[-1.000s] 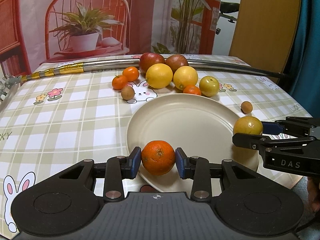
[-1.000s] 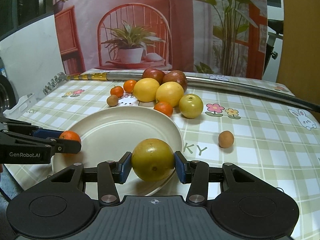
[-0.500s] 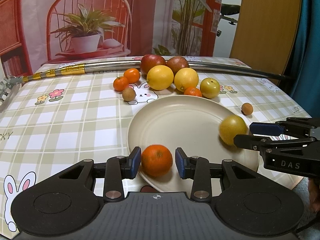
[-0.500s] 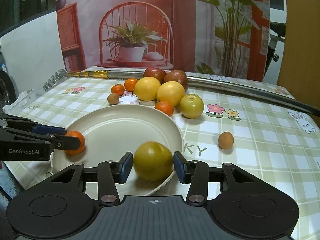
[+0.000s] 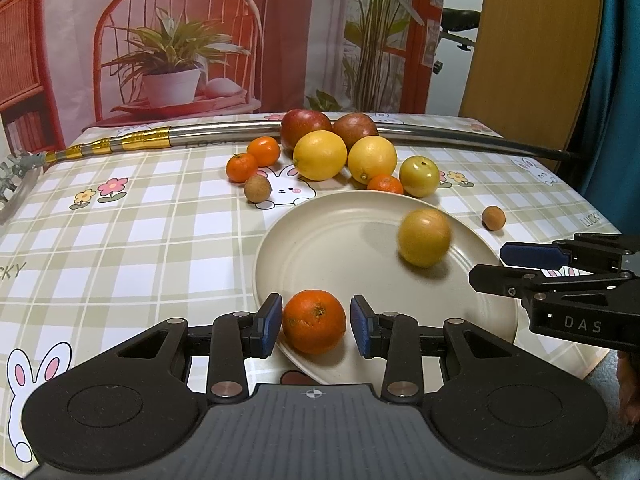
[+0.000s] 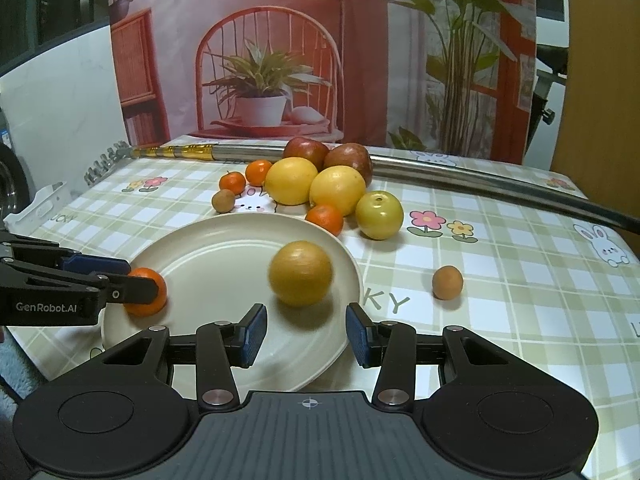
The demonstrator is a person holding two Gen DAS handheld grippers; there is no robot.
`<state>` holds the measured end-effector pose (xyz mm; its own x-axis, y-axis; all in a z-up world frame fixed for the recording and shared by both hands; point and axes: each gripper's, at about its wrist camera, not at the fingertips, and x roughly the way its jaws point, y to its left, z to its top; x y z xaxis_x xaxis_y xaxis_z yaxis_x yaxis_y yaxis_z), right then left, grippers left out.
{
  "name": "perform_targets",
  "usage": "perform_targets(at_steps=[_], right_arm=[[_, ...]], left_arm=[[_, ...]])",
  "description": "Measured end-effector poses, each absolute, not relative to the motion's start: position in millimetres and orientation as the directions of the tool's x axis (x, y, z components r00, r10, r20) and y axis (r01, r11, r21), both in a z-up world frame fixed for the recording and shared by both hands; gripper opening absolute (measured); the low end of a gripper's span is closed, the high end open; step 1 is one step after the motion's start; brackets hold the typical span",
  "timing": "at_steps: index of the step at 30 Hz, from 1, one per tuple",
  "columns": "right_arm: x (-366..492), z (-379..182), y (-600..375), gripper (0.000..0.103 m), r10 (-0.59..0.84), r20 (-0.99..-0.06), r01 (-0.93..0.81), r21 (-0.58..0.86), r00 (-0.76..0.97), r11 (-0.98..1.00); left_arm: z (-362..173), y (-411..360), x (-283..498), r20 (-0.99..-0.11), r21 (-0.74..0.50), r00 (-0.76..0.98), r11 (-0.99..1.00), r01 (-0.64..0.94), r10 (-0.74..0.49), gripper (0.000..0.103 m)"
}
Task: Organize fruits
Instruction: 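Carry both fruits over the white plate and open both grippers to drop them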
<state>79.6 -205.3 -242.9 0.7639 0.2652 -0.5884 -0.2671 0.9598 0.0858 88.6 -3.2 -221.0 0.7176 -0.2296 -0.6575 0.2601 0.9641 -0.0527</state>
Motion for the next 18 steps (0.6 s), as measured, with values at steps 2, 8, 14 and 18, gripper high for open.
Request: perform_targets(at_steps=[2,8,14,18], right_arm=[[80,-242,-206,0.041,0.265,-0.588,-0.267,0.086,0.764,0.960],[79,-241,-207,0.041,0.264,-0.586,-0.265,0.086,0.766,0.961],[80,-237,-212,0.041,0.253,-0.574,-0.250,0.086,0.779,0.964],[84,-231,-218,0.041,0.249,-0.559,-0.237,0.094,0.791,0.967]], left_arm=[[-221,-3,89,-0.657,-0.053,0.718,0.964,0.260,-0.229,0.040],[-221,-3,89,-0.657,-0.053,0.719,0.965,0.258,-0.229,0.040],[-212,6,92,-0.639,-0.082,0.731,0.967,0.243,-0.238,0.040],[-200,15,97,-0.620,-0.097,0.747,0.968,0.232,-0.241,0.040]])
